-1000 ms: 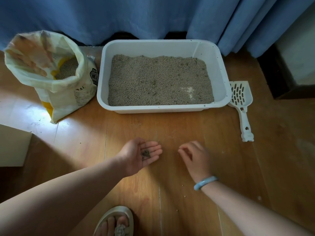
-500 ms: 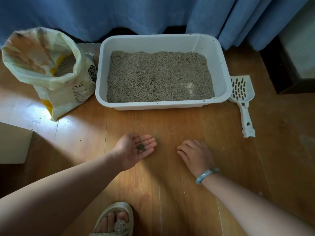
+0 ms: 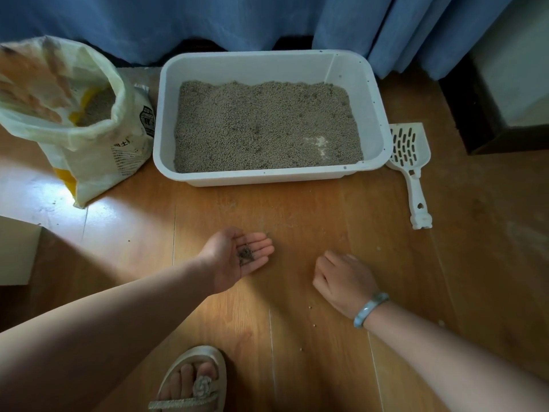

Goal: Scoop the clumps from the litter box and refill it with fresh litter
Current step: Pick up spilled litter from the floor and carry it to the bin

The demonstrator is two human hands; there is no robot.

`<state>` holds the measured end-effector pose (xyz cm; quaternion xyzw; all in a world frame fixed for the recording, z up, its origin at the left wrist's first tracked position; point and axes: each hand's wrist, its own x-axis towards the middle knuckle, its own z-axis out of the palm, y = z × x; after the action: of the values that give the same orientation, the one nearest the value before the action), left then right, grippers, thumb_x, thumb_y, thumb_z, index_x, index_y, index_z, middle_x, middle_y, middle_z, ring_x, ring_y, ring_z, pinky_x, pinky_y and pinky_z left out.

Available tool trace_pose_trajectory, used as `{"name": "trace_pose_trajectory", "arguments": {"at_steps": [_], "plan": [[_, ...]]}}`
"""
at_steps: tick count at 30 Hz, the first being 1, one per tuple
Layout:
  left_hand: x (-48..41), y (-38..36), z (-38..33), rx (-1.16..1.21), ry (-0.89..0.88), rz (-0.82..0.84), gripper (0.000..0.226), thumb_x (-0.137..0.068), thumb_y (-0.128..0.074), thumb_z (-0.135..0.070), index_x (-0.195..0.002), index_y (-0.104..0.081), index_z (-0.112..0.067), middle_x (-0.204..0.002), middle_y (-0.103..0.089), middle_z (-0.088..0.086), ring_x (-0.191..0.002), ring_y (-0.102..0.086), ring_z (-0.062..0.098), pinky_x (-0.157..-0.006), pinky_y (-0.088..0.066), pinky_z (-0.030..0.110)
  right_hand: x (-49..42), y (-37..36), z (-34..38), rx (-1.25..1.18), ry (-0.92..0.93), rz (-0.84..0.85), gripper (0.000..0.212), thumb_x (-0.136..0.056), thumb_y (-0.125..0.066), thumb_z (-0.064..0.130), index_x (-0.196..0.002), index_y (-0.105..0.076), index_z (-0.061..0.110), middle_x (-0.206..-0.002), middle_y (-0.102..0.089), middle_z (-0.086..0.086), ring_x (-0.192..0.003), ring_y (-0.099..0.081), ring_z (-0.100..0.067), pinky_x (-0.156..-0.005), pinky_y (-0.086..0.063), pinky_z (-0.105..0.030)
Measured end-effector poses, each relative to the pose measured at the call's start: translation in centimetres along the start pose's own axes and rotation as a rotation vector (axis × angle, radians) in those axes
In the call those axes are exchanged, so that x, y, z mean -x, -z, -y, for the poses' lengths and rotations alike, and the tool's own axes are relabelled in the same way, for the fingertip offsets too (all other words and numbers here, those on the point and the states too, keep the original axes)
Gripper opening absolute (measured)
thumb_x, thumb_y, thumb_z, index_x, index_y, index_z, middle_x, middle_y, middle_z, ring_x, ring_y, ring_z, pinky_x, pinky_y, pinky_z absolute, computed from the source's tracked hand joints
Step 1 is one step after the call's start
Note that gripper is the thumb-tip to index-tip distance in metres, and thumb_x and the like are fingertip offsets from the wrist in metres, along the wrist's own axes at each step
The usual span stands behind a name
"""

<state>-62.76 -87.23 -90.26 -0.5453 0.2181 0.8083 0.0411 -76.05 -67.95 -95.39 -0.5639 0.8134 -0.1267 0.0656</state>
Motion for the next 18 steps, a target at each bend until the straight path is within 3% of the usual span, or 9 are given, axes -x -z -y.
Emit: {"name": "trace_pose_trajectory", "arguments": {"at_steps": [3,6,18], "plan": [[0.2,-0.7,0.4,-0.021,0.013,0.025,0.046,-0.101,-0.025,-0.022,-0.110,-0.062,0.002,-0.103,-0.071,0.017,-0.092,-0.070,0.026,-0.074,-0.055,0.034,2.5,-0.1,-0.6,-0.010,0.107,0.015,0.028,-0.086,-0.045,0.031,-0.066,-0.059,0.018,-0.067,-0.055,0.003,-0.059,-0.053,-0.017,-0.057,-0.044,-0.030],[0.5,-1.5,0.6,-0.040,0.011,0.044,0.045,-0.101,-0.025,-0.022,-0.110,-0.062,0.002,-0.103,-0.071,0.017,-0.093,-0.070,0.026,-0.077,-0.055,0.034,5.2,0.2,-0.3,-0.077,0.188,0.087,0.019,-0.086,-0.051,0.033,-0.076,-0.063,0.023,-0.078,-0.057,0.008,-0.070,-0.052,-0.012,-0.065,-0.037,-0.024],[1.0,-2.2,1.4,-0.068,-0.006,0.037,0.043,-0.100,-0.027,-0.022,-0.110,-0.062,0.002,-0.104,-0.071,0.017,-0.094,-0.070,0.026,-0.082,-0.055,0.035,7.8,-1.0,1.8,-0.050,0.083,0.033,0.016,-0.082,-0.052,0.030,-0.074,-0.064,0.025,-0.074,-0.057,0.010,-0.065,-0.053,-0.011,-0.063,-0.029,-0.022]]}}
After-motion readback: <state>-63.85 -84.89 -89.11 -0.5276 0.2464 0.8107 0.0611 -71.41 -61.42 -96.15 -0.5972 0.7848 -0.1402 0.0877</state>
